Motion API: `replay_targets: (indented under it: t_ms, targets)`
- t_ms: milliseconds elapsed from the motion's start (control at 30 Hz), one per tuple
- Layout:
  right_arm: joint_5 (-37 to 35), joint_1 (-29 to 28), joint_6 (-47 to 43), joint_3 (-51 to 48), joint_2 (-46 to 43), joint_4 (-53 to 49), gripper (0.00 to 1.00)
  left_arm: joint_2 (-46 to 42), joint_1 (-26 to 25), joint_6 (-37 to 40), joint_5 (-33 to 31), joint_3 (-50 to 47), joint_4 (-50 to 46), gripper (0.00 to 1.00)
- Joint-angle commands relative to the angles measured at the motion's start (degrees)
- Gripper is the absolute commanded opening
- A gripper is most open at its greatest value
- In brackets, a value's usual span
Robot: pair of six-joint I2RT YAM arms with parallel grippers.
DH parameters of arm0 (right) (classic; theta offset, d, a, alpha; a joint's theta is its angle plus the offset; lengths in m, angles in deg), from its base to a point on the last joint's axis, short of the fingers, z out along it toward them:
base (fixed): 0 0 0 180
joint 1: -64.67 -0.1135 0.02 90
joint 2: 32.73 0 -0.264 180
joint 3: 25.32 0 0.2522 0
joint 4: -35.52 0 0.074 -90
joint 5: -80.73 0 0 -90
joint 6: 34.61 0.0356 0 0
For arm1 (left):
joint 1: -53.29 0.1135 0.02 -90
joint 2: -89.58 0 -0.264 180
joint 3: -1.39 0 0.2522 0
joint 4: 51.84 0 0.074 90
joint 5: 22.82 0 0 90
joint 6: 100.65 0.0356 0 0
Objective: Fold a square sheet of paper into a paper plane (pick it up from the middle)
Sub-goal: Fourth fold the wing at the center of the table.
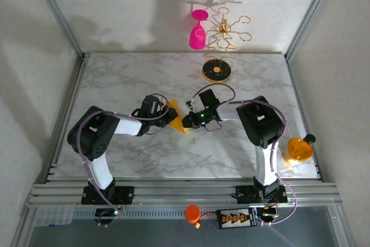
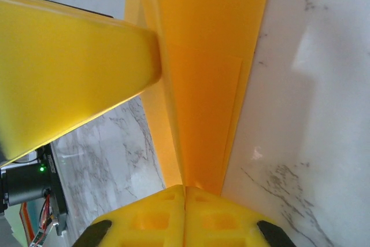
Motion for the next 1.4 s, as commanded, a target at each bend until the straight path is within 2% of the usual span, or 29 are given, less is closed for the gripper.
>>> replay_targets:
  t_ms: [0,500,833,1367]
  targets:
    - [-5.76,0.56,0.09,-0.48,3.89,-6.16,0.08,-2.19,0.51,-0.26,-1.12,0.51,0.82,0.14]
    - [-6.05,0.69,0.51,-0.58,3.99,-6.19,0.08,2.31,0.6,-1.11,0.03,1.31,3.4,0.13]
    - [-6.32,0.7,0.47,-0.69,3.81,-6.28,0.12,3.46,0.53,-0.84,-0.58,2.11,2.08,0.11]
    - [-6.64,0.74,1.09,-0.34,4.25,-7.07,0.08,3.9,0.53,-0.56,-1.29,1.93,1.29,0.08]
